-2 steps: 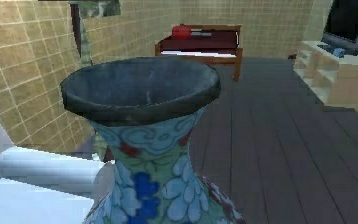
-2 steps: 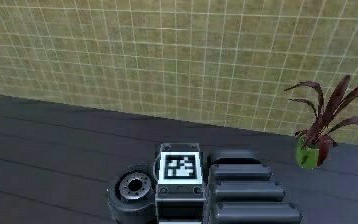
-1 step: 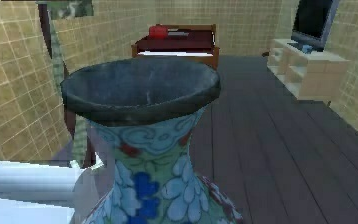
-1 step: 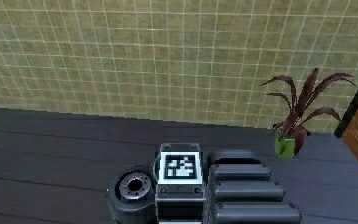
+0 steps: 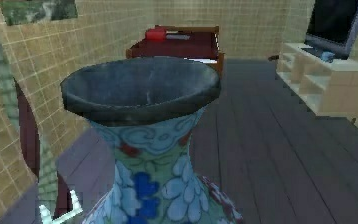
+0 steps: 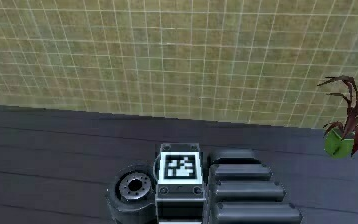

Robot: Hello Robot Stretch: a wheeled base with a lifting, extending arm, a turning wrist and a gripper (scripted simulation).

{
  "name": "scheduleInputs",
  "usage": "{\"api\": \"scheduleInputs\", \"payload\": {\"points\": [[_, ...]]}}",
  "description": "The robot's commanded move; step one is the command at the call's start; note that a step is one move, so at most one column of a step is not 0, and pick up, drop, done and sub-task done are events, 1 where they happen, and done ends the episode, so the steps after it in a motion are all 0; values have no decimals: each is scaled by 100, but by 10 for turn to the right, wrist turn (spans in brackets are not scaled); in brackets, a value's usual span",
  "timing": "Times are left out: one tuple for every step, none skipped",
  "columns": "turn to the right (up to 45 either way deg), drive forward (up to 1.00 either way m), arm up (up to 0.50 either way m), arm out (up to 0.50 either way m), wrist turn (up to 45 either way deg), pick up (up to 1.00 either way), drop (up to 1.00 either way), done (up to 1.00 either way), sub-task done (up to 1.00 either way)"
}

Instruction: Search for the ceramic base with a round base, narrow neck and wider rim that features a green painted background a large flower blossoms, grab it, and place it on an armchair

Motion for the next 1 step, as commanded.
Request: {"api": "scheduleInputs", "payload": {"points": [[-450, 0, 0, 0, 0, 0, 0, 0, 0]]}}
